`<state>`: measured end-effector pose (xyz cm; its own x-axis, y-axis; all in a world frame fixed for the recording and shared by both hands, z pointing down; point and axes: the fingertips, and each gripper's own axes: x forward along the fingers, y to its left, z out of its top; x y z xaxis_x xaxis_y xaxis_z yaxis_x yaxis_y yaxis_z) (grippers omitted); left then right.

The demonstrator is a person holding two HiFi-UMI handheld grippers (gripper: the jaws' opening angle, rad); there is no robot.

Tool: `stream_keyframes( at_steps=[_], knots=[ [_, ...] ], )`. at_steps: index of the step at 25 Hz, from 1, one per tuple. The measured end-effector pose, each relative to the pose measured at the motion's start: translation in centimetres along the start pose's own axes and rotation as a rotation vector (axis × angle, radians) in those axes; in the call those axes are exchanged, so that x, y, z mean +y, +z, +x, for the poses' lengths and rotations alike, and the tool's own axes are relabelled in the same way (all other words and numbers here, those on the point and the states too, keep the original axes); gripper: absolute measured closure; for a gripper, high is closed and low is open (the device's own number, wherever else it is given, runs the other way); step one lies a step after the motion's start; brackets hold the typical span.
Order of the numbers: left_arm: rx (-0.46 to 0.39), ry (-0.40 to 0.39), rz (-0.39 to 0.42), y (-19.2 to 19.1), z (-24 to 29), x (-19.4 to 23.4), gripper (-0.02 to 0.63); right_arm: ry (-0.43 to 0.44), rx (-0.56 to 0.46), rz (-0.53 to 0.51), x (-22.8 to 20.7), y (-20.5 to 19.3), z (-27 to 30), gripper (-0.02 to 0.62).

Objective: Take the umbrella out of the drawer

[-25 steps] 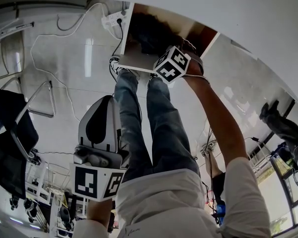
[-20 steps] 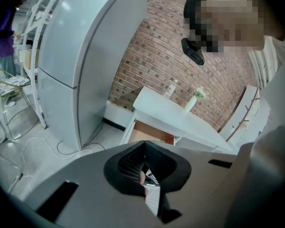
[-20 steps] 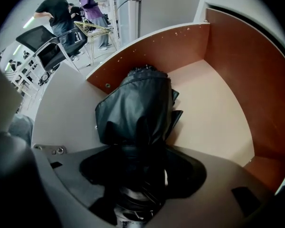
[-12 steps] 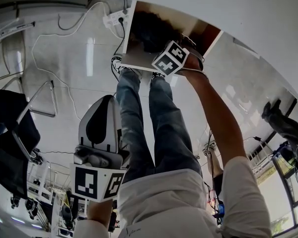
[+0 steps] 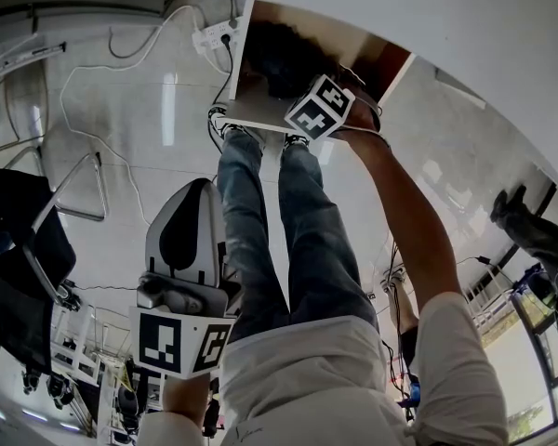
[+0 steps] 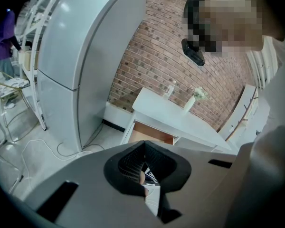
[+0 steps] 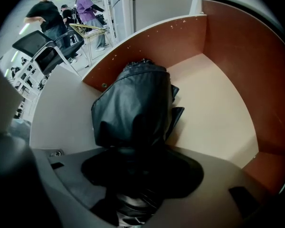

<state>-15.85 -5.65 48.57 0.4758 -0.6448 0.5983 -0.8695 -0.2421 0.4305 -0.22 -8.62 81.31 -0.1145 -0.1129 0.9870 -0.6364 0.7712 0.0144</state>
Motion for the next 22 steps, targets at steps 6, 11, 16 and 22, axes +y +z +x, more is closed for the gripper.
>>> stream_keyframes(
  at_steps=[6,11,16,22],
  knots=[
    [-0.008,-0.005,0.003,0.0,-0.3,-0.3,0.589,0.009,-0.012,0.014,0.2,0.1,-0.7,0.333],
    [-0.015,-0.007,0.008,0.2,-0.5,-0.7,0.589,0.023,-0.022,0.023,0.5,0.2,-1.4,0.333],
    [-0.023,-0.007,0.016,0.6,-0.7,-1.0,0.589,0.019,-0.038,0.029,0.4,0.3,-2.1,0.333],
    [-0.033,-0.007,0.024,0.9,-1.0,-1.7,0.589,0.028,-0.053,0.031,0.6,0.3,-3.2,0.333]
  ],
)
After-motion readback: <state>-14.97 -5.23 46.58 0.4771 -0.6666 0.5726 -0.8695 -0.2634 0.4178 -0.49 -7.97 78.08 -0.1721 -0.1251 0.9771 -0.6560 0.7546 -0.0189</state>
